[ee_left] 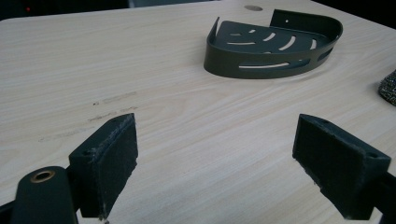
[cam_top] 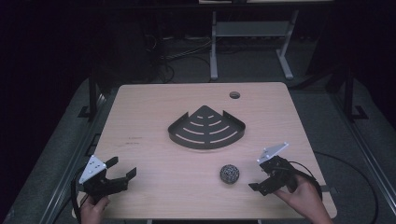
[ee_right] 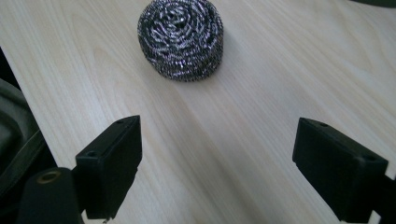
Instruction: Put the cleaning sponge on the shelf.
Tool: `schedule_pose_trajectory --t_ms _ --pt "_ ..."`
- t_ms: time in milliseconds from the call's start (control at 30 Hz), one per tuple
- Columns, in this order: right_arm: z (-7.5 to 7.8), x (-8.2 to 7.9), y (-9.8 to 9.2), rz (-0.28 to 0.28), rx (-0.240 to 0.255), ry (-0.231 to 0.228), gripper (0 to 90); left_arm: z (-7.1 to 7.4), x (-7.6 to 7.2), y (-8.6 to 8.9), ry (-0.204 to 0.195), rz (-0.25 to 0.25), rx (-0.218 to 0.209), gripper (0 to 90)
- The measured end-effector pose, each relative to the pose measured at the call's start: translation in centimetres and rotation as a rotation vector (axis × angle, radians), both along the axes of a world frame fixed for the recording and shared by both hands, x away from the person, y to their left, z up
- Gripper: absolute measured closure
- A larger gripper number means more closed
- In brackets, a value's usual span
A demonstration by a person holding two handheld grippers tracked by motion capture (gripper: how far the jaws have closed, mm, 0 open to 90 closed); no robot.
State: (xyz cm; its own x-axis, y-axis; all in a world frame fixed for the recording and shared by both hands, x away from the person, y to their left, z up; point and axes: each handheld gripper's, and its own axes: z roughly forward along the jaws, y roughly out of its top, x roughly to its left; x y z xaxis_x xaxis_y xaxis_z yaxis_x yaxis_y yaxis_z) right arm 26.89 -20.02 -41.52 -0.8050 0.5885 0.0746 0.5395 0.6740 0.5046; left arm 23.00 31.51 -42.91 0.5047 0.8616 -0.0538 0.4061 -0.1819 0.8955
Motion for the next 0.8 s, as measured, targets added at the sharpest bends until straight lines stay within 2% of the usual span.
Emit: schedule_pose_trajectory --t_ms 400,800 --pt "0.0 1.3 2.6 0.053 -0.011 0.01 15.4 0.1 0.0 0.2 -0.004 0.009 -0.01 13.3" --pt "0.0 2.2 4.4 0.09 -0.027 0.021 15.5 0.1 0.0 0.0 -0.006 0.001 -0.006 13.3"
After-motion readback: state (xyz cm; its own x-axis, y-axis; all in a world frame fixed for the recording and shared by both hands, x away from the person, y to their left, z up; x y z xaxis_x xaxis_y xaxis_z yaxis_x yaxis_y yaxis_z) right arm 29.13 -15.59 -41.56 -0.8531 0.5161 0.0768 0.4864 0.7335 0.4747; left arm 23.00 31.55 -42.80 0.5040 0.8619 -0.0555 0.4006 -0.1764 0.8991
